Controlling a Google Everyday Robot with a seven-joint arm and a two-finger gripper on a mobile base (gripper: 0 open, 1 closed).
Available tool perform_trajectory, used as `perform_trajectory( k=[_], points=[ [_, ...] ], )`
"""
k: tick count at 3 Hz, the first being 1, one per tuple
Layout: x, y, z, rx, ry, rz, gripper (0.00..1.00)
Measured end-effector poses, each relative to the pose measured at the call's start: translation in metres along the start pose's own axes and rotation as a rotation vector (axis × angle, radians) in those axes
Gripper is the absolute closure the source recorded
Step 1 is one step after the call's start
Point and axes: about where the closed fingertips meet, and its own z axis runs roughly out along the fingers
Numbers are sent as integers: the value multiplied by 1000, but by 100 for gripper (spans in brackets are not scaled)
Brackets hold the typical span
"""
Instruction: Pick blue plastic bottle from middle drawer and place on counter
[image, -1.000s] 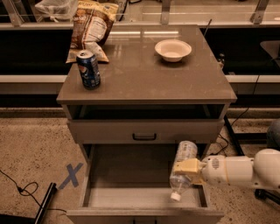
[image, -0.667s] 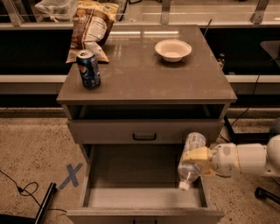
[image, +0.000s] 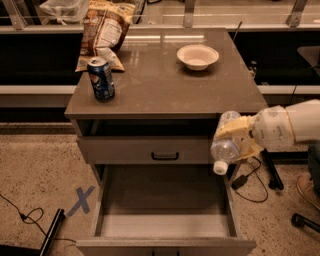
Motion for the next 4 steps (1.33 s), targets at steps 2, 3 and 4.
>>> perform_trajectory(
  k=[2, 3, 4],
  points=[
    [9, -38, -18, -21, 22, -17, 100],
    [9, -38, -18, -20, 22, -17, 100],
    [-3, -51, -30, 71, 18, -70, 100]
  ],
)
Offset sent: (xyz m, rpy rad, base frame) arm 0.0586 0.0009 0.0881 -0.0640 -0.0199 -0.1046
